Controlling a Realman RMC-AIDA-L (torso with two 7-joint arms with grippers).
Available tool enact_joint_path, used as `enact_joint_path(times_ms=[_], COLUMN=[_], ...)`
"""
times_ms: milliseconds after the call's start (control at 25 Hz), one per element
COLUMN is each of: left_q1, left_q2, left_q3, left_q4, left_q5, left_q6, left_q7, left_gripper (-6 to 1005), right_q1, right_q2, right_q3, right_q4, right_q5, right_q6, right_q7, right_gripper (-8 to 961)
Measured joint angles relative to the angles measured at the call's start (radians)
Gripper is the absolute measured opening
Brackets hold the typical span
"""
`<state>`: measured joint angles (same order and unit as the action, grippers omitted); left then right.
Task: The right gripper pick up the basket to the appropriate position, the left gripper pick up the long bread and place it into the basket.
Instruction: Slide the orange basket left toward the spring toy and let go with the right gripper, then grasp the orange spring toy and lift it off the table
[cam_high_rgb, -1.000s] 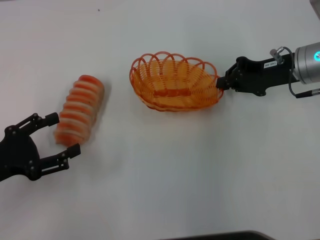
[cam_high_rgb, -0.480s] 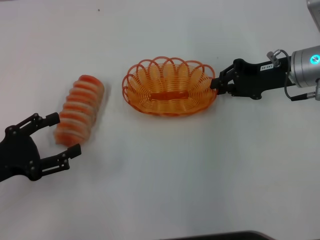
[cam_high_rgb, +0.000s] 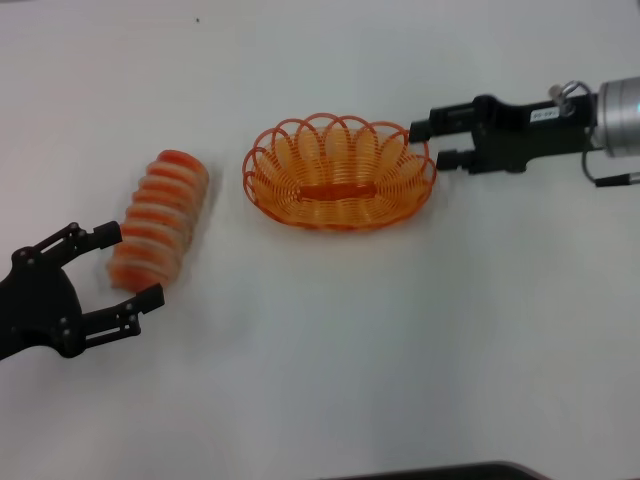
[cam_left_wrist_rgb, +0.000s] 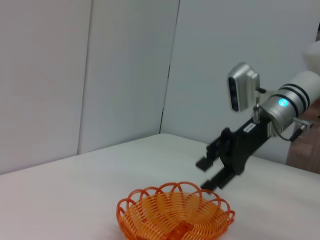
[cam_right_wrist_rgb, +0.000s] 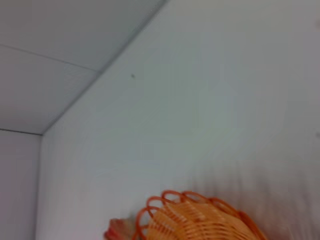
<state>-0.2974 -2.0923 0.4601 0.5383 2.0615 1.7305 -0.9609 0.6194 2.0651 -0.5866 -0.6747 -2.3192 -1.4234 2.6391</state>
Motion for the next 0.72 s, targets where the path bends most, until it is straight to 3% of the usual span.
enact_joint_path(times_ms=[80, 400, 600, 720], left_q1=[-0.002, -0.014, -0.015, -0.011], left_q2=[0.000, -0.001, -0.002, 0.000], left_q3=[-0.001, -0.008, -0.008, -0.008], left_q4=[-0.001, -0.019, -0.028, -0.038], left_q5=[0.000, 0.000, 0.003, 0.004], left_q6=[-0.001, -0.001, -0.006, -0.012], left_q7=[-0.002, -0.019, -0.039, -0.055], left_gripper=[921, 920, 920, 920], right_q1=[-0.019, -0.111, -0.142, -0.173], right_q2=[-0.016, -0.071, -0.073, -0.045], right_q3=[0.007, 0.019, 0.004, 0.004], right_q4=[-0.012, -0.041, -0.067, -0.091], right_q5=[0.071, 0.337, 0.281, 0.240], right_q6=[-0.020, -0.203, -0.243, -0.252], right_q7=[-0.095, -0.666, -1.007, -1.233], right_gripper=[598, 825, 828, 830])
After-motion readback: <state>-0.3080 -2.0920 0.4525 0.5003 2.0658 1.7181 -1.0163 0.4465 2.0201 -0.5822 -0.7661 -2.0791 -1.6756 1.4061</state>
